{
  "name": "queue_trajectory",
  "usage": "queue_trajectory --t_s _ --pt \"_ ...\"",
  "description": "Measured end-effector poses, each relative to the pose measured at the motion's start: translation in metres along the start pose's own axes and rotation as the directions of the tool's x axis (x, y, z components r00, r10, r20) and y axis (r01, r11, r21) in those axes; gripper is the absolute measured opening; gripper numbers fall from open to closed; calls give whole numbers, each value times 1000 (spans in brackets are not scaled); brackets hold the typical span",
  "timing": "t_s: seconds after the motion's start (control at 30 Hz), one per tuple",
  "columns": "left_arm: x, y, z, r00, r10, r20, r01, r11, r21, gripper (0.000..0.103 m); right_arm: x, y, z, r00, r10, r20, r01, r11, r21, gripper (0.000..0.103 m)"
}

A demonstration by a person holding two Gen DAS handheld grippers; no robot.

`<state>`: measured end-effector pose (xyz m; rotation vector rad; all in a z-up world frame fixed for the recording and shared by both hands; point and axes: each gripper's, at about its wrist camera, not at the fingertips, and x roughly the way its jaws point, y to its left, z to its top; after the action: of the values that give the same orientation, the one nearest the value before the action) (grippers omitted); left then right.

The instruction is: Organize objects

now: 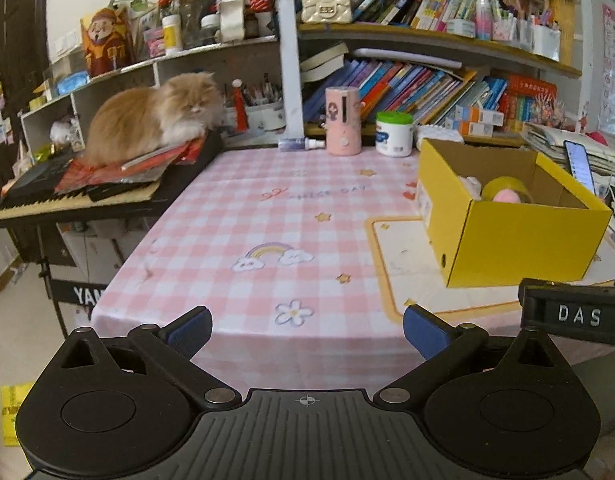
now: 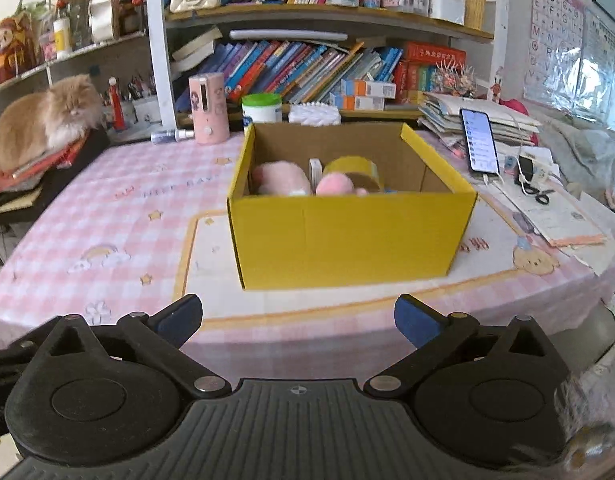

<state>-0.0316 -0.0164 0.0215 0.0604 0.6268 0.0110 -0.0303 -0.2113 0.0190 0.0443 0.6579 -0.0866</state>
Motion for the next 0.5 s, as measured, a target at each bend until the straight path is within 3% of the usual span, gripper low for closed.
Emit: queue_trajectory --t_s 0.23,0.5 --pt "-2 9 -9 999 32 -12 -32 999 11 103 -3 18 -14 999 -49 7 50 995 -83 103" --pt "-3 17 -11 995 96 -7 -96 995 3 103 -1 32 -21 999 -41 -28 37 993 -116 103"
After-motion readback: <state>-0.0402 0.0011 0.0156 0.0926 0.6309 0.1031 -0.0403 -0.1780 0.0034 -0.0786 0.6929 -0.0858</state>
